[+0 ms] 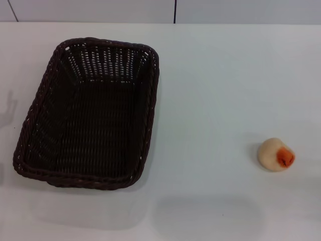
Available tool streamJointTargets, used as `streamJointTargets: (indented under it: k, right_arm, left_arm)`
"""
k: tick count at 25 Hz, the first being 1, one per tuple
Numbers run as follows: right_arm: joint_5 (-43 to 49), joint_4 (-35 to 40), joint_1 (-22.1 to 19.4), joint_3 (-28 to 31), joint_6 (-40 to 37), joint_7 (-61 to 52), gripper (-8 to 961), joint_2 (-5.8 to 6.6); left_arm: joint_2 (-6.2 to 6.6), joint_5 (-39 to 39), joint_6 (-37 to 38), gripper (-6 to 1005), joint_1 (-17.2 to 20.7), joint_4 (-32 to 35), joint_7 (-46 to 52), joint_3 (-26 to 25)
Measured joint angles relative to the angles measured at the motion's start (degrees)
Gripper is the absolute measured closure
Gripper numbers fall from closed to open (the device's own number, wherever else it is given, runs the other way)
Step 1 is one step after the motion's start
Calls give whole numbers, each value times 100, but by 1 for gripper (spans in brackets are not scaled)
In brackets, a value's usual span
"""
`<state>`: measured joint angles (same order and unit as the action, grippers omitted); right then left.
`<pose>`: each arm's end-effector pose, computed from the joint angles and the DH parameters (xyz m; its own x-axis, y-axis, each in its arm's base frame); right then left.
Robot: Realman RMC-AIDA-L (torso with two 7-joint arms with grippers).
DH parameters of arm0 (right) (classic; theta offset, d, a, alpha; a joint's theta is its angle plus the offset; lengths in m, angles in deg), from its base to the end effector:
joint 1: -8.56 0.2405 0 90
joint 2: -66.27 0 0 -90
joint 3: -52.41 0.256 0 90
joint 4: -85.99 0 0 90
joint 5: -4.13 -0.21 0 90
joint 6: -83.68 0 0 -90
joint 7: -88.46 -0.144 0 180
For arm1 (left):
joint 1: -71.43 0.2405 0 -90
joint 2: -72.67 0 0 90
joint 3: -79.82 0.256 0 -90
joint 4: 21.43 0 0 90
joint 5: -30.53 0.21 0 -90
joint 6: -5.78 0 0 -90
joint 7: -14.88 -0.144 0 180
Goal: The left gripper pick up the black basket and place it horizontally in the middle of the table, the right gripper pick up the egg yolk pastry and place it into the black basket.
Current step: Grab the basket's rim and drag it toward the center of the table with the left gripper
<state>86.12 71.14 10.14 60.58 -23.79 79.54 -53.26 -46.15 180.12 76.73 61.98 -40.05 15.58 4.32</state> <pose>0.3610 0.1481 0.0284 0.6086 0.3788 -0.6972 -0.7893 0.1988 -0.5810 -0.3745 0.2695 0.0338 0.7650 -0.1229 0.6322 0.6440 0.1448 -0.7512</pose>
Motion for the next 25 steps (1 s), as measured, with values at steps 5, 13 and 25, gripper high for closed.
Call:
streamJointTargets:
  k: [5,13,25]
  right_arm:
    - [0,-8,0,-14,-8,-12,212,0]
    - [0,-10,10,-64,-8,-14,213,0]
    - [0,-9,-7,-61,17,-37,212,0]
  left_arm:
    - [0,0,-2,189,-3,3,0,7]
    - [36,10,-227,190,-34,-263,-52,3]
    - [371,942,-5613,190,138,-4445,-1335,-863]
